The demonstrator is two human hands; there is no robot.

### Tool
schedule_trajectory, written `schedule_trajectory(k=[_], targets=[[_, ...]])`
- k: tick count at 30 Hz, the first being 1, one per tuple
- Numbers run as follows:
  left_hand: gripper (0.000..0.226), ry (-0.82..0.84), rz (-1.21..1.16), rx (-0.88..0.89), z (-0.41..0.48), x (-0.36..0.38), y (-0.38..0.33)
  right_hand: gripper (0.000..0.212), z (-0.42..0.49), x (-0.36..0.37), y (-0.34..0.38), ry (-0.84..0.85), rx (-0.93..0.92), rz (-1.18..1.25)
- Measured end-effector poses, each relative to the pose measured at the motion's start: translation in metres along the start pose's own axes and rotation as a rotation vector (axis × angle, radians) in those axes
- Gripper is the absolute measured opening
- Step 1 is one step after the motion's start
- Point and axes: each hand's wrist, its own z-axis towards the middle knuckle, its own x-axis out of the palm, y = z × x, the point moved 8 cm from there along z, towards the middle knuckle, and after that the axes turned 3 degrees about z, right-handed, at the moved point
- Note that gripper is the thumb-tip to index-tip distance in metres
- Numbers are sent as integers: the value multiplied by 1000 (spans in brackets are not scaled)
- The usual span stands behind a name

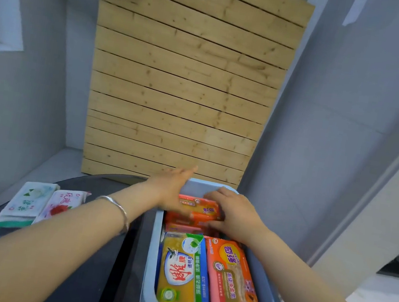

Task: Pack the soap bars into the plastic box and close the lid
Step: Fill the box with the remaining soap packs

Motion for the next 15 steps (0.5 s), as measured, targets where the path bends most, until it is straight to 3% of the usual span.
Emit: schedule_trajectory(k=[3,7,11,13,15], targets=[[96,-52,-344,-60,-34,-22,32,48,-13,-21,6,-74,59,228],[74,-162,-480,-221,-92,-33,103,30,-11,-45,54,-175,59,627],[72,-85,-479,-424,-148,-10,166,28,16,-29,133,-31,70,924],[65,-62,-492,-530,-174,3,192,39,29,-3,171,103,160,1012],[78,-85,-507,-597,-192,15,214,51,30,30,204,259,286,1020]])
